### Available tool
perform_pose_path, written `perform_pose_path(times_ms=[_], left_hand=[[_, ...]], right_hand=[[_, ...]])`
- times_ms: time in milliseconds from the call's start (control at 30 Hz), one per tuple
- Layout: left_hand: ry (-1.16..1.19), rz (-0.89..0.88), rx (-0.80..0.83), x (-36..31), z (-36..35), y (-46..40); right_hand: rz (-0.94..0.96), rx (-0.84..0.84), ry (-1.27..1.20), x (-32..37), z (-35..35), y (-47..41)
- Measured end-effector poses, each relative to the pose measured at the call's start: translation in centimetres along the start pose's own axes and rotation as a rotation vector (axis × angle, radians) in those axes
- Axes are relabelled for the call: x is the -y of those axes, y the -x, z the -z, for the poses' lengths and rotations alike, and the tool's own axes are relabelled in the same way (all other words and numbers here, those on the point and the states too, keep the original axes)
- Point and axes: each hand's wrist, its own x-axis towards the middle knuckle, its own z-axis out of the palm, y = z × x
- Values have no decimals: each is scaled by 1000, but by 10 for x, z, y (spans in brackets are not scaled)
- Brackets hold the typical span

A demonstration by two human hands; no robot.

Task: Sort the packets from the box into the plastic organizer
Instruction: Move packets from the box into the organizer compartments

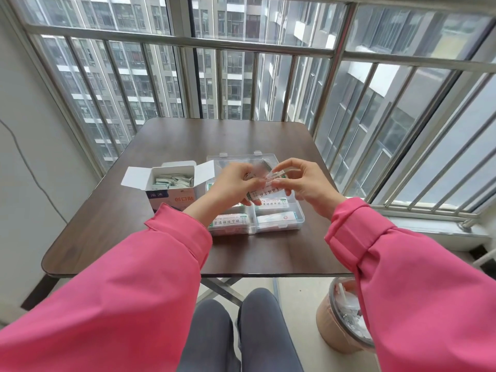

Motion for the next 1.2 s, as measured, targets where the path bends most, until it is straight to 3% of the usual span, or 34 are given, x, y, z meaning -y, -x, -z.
perform_pose_path(times_ms=[167,300,500,733,967,1033,1100,1200], left_hand=[[-140,2,-92,4,-4,-7],[-288,26,-182,13,-5,-12],[-352,60,-172,17,-11,-17],[-273,56,-183,17,-11,-17],[-31,135,-161,10,-12,-20],[67,149,-114,10,-11,-17],[139,141,-53,9,-10,-12],[186,85,13,8,-8,-5]], right_hand=[[-47,-109,31,-7,0,-6],[-170,-211,255,-20,3,-13],[-230,-173,509,-31,-4,-23],[-200,-113,766,-16,-16,-18],[-155,-98,913,-22,-20,-20],[-130,-183,822,-24,-21,-21],[-82,-234,479,-18,-19,-22],[-59,-118,-14,1,-13,-13]])
